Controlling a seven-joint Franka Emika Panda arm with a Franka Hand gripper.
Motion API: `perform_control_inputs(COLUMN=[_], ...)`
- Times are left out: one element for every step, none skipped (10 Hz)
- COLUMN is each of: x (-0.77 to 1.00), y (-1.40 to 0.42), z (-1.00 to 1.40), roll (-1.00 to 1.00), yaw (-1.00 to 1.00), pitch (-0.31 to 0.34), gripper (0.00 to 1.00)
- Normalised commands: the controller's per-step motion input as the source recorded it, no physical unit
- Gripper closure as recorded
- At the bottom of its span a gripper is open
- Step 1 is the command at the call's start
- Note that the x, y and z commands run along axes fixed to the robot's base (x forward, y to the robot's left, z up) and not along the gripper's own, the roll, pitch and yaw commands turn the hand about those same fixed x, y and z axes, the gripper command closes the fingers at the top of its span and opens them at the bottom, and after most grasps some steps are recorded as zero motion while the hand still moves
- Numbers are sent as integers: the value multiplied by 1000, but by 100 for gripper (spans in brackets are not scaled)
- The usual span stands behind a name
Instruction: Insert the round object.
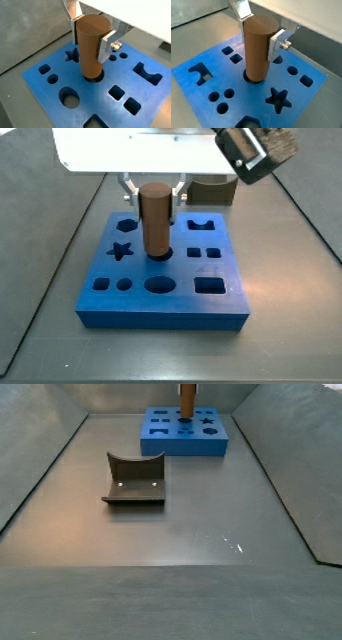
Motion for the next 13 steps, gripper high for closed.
perform_control_inputs(x=[0,14,260,214,174,171,51,-9,-77,-154,-197,-240,-214], y=[0,0,0,31,34,31,0,0,0,0,0,0,0], z=[-206,-300,-369,-326,-300,-340,-369,-331,-391,-446,-403,-389,-400], roll=[44,16,0,0,0,0,0,0,27,51,60,73,53], yaw=[0,0,0,-9,-9,-6,-3,-26,-31,0,0,0,17], pitch=[27,7,79,83,77,76,14,-10,-60,-137,-144,-166,-187], gripper=[100,100,100,100,100,100,100,100,100,100,100,100,100])
